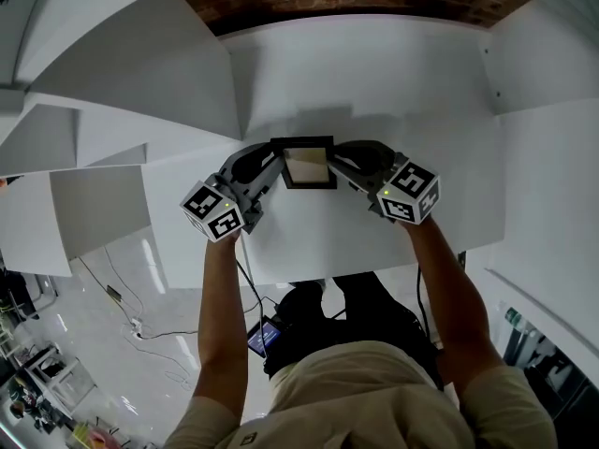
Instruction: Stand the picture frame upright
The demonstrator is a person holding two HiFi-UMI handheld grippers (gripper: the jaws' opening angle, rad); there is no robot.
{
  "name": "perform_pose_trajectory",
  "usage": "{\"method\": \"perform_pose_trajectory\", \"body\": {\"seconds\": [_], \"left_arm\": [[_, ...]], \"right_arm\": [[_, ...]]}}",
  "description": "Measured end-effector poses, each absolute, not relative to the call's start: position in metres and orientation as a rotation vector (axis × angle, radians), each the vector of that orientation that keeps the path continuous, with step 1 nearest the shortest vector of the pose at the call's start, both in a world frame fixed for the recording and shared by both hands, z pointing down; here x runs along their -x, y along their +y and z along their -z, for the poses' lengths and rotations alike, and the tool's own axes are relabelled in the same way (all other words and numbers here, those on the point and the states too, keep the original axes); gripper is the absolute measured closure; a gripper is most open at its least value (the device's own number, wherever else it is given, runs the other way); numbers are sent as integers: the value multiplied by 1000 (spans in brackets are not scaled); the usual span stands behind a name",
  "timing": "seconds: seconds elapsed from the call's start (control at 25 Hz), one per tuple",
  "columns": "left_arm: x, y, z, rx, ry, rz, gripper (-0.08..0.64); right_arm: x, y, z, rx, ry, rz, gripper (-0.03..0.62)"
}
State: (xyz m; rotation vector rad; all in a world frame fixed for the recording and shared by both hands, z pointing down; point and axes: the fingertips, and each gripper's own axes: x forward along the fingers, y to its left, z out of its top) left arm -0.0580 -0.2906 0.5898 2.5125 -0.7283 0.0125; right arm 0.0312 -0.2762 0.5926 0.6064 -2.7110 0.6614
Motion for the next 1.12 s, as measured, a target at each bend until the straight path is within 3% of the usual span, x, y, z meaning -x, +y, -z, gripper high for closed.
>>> {"method": "perform_pose_trajectory", "body": {"seconds": [0.32, 1.12], "left_arm": [[36, -260, -576, -2645, -666, -175, 449], [24, -195, -570, -2801, -616, -409, 449]], "right_arm": [[-37, -252, -592, -578, -2597, -431, 514], [-40, -195, -589, -585, -2472, -257, 512]]}}
